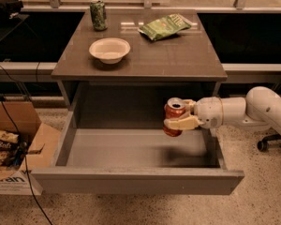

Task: Place coke can into top drawer

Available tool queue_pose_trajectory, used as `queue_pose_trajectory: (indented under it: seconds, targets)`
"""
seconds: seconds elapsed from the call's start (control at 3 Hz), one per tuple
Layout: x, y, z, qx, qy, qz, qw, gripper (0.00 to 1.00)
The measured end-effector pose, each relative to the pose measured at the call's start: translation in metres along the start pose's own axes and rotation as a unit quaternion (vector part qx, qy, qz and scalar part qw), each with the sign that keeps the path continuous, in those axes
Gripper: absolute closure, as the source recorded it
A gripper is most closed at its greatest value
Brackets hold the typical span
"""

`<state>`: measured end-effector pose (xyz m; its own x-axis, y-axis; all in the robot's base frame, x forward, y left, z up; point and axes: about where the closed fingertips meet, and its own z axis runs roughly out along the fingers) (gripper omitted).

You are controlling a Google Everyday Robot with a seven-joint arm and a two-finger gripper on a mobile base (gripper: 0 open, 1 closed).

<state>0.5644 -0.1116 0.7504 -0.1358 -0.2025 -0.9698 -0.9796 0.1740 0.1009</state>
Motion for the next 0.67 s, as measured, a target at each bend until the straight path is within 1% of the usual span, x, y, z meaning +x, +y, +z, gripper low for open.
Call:
queue_pose_trajectory:
  seconds: [0.33,0.67]
  targets:
    - [0.036,-0.002,0.011,0.003,0.024,0.015,0.9996,1.00]
    - [0.056,-0.002,0.019,0.003,0.037,0.021,0.9991,1.00]
